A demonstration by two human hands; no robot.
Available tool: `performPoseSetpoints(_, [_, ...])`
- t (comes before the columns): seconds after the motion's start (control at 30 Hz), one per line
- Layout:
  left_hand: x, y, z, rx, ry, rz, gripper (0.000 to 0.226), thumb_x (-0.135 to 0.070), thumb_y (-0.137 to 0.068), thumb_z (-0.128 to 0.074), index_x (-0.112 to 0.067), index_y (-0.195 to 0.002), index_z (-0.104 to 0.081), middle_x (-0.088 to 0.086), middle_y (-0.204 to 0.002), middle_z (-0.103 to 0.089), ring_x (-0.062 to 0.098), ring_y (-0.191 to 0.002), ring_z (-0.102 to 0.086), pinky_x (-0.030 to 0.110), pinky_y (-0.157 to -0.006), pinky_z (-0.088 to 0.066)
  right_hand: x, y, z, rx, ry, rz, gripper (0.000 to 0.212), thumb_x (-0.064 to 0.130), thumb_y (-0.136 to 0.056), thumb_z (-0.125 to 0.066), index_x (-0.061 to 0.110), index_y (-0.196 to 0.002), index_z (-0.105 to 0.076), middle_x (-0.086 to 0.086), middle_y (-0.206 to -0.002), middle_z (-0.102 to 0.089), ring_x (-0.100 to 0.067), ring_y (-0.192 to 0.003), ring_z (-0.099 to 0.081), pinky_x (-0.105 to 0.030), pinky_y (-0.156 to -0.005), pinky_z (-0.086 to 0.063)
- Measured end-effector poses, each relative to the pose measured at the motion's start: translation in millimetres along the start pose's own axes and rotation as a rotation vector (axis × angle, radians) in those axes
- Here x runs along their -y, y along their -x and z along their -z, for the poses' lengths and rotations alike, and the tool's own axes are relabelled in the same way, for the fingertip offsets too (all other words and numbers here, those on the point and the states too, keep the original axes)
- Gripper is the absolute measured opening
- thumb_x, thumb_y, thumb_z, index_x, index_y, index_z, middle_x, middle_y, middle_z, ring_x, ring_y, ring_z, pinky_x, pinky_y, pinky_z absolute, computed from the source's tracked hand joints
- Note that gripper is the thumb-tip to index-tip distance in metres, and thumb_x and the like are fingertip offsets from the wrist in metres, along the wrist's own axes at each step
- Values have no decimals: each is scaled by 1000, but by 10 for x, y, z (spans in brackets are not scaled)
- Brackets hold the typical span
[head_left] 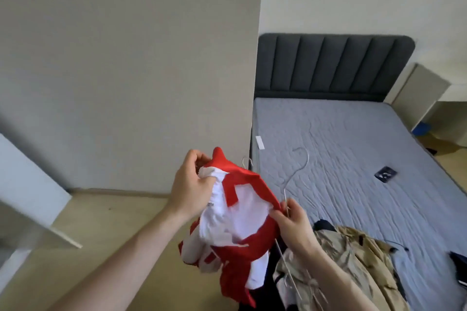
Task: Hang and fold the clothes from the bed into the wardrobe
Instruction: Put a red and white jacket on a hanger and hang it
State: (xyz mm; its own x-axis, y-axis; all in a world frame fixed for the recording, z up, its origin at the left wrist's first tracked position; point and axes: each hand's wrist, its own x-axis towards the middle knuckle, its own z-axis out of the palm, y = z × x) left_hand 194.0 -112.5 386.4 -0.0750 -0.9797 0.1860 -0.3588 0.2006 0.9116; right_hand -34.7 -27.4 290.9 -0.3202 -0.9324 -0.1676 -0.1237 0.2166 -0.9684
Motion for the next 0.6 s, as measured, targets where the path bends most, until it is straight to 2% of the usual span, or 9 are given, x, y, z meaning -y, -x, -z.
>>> performPoseSetpoints(0.07, [238,-49,232,-72,-150,20,20,-15,-75,-59,-23,-93,-53,-11,-80,-63,4,-67,-57,21,-60,-43,243,-100,56,73,-94,70,38,10,-83,-62,29,-66,-35,4,-61,-30,-15,-57,-29,-30,-48,-26])
performPoseSetpoints(0.17, [665,-29,439,-140,-318,109,23,-2,-81,-63,-19,-92,-55,-6,-79,-63,12,-70,-59,27,-58,-40,625,-139,103,179,-150,141,36,15,-81,-63,29,-66,-34,4,-61,-28,-13,-53,-28,-23,-44,-26])
performPoseSetpoints(0.27, [1029,83,478,-193,-275,320,22,-7,-79,-70,-21,-91,-57,-5,-80,-64,19,-75,-62,25,-59,-42,931,-91,20,308,-151,199,36,16,-81,-63,27,-66,-32,5,-61,-29,-13,-52,-28,-22,-44,-28])
performPoseSetpoints(0.33, [1231,203,433,-232,-232,501,21,-17,-80,-76,-18,-93,-60,-1,-85,-67,24,-81,-65,30,-63,-52,1072,-67,-100,384,-108,234,37,12,-86,-61,24,-68,-31,3,-62,-29,-14,-56,-28,-24,-48,-28])
performPoseSetpoints(0.4, [1378,395,319,-184,-57,781,31,-37,-86,-74,-12,-100,-62,10,-97,-69,29,-87,-69,39,-68,-62,1163,-57,-221,438,-74,250,39,2,-93,-58,20,-71,-32,0,-64,-30,-14,-57,-29,-25,-49,-29])
performPoseSetpoints(0.47, [1469,647,152,-18,225,1041,54,-60,-88,-65,-8,-102,-63,12,-99,-68,29,-85,-70,40,-68,-63,1208,-50,-323,471,-46,246,38,-2,-96,-55,18,-73,-33,0,-64,-31,-14,-57,-30,-25,-49,-30])
performPoseSetpoints(0.5, [1503,780,60,75,365,1104,61,-67,-88,-60,-7,-96,-65,11,-95,-68,29,-80,-68,37,-67,-59,1205,-39,-365,484,-38,234,38,-1,-97,-55,19,-73,-33,2,-63,-32,-14,-57,-31,-26,-49,-30])
performPoseSetpoints(0.53, [1523,892,-46,142,497,1124,59,-67,-89,-58,-9,-88,-65,10,-89,-65,27,-74,-64,35,-66,-54,1196,-28,-401,489,-32,223,38,0,-97,-55,19,-73,-33,3,-62,-32,-13,-56,-30,-25,-48,-31])
performPoseSetpoints(0.6, [1504,1091,-262,147,712,1080,33,-46,-88,-65,-13,-81,-68,11,-82,-62,27,-71,-61,37,-68,-49,1164,-1,-441,486,-8,213,37,1,-96,-55,20,-72,-33,5,-61,-32,-12,-55,-30,-21,-46,-31])
